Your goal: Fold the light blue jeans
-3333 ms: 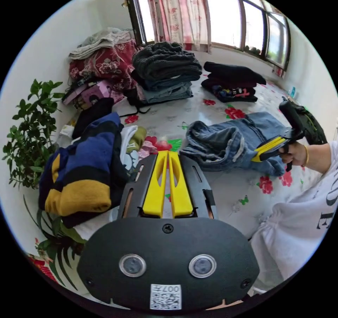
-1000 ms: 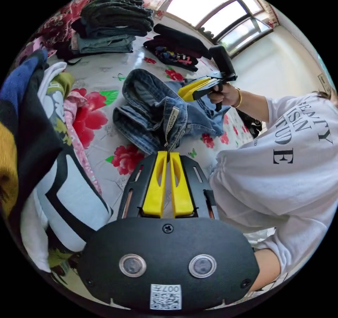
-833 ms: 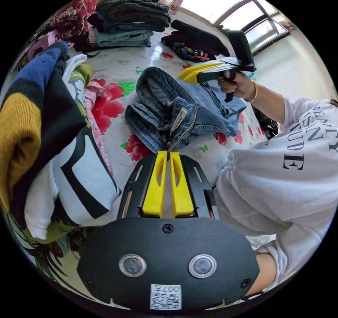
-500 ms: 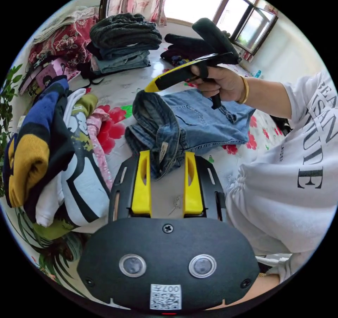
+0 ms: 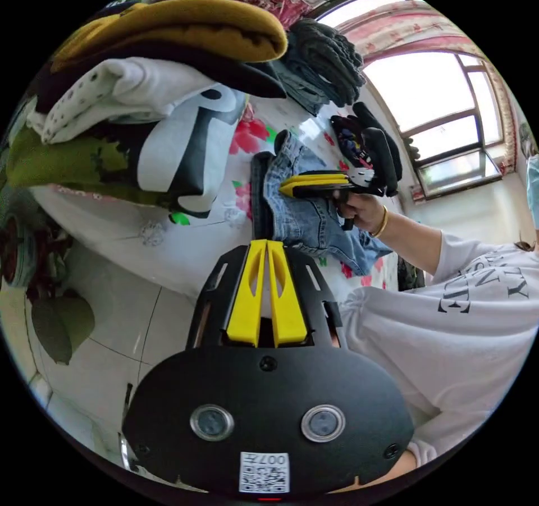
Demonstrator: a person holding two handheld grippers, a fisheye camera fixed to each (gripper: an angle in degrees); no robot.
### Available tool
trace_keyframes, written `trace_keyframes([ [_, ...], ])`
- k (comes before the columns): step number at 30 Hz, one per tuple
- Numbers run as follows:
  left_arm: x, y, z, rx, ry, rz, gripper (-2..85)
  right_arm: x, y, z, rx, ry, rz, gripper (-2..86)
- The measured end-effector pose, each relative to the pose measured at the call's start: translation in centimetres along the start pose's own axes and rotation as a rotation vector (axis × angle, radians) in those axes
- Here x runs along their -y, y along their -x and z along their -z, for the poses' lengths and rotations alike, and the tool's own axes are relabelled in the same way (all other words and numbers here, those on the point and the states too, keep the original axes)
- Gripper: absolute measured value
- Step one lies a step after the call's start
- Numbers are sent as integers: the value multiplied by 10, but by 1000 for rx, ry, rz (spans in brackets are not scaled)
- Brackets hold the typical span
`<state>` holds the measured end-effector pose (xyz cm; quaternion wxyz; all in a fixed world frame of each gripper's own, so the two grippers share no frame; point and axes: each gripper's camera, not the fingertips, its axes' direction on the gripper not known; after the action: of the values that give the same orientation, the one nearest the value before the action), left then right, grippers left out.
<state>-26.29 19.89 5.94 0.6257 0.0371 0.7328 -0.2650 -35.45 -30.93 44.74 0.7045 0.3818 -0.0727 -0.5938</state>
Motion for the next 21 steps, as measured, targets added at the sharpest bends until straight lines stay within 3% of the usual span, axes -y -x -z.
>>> trace_keyframes([
  [4,-8,5,-16,-24,-1,112,127,-21,-9,91,73,-184,-42,24],
  [9,12,20,-51,-240,-57,206,209,-96,-19,162,-8,-167,-139,9],
  [12,29,36,-57,-272,-91,268,187,-151,-24,201,-50,-173,-283,5],
  [16,40,48,-56,-307,-147,265,48,-212,-27,262,-92,-254,-518,0],
  [21,72,-44,-11,-340,-228,-139,24,-255,-19,336,-169,-362,-671,0],
])
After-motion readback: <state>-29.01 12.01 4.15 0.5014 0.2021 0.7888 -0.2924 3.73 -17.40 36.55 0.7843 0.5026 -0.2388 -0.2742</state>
